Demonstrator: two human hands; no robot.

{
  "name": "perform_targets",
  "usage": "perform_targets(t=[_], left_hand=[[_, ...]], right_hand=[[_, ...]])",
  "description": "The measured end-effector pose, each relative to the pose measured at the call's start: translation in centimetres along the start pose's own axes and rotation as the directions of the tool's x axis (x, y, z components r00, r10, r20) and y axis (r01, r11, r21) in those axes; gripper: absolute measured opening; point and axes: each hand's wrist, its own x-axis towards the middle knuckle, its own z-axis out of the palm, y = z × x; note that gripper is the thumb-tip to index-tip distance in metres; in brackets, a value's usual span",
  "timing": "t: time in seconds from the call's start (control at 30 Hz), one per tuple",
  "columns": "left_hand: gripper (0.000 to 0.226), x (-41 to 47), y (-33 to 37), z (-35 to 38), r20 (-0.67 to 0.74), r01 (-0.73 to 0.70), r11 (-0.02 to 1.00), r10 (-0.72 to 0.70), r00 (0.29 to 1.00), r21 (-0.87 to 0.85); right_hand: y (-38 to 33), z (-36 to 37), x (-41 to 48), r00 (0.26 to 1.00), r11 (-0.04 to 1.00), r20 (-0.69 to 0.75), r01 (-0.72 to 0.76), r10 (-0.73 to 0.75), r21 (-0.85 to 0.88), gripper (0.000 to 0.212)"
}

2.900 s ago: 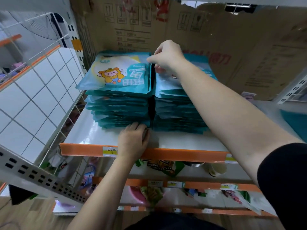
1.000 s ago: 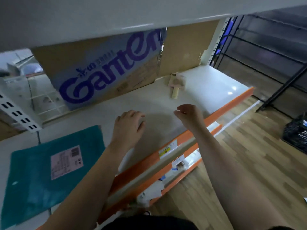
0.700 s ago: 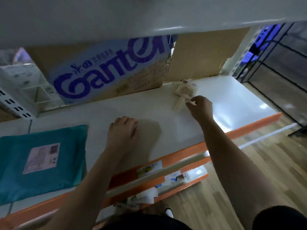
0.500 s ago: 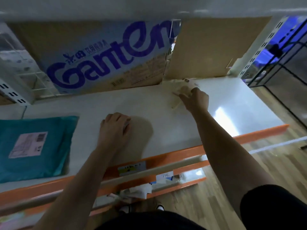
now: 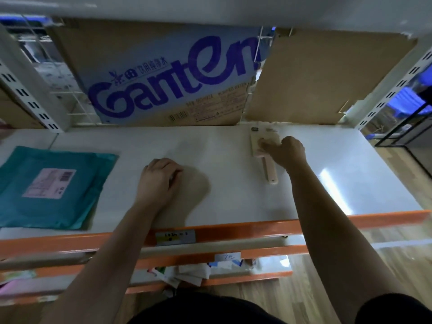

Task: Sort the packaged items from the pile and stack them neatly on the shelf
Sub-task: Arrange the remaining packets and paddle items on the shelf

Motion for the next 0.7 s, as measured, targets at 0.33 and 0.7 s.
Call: perform_targets(t=[0.33, 0.7], left_hand=[[0.04, -0.3, 0.5, -0.7, 0.017, -0.009, 0.998, 0.008, 1.0, 0.058], [0.029, -5.2, -4.5, -7.9, -0.174, 0.324, 0.935, -0.298, 0.939, 0.146]], right_hand=[[-2.0, 1.0, -0.7, 0.999, 0.997, 0.003, -0.047, 0.047, 0.057, 0.089], [-8.1, 6.0, -7.4, 0.938, 0.602, 0.25, -0.058, -0.241, 0.797, 0.019]])
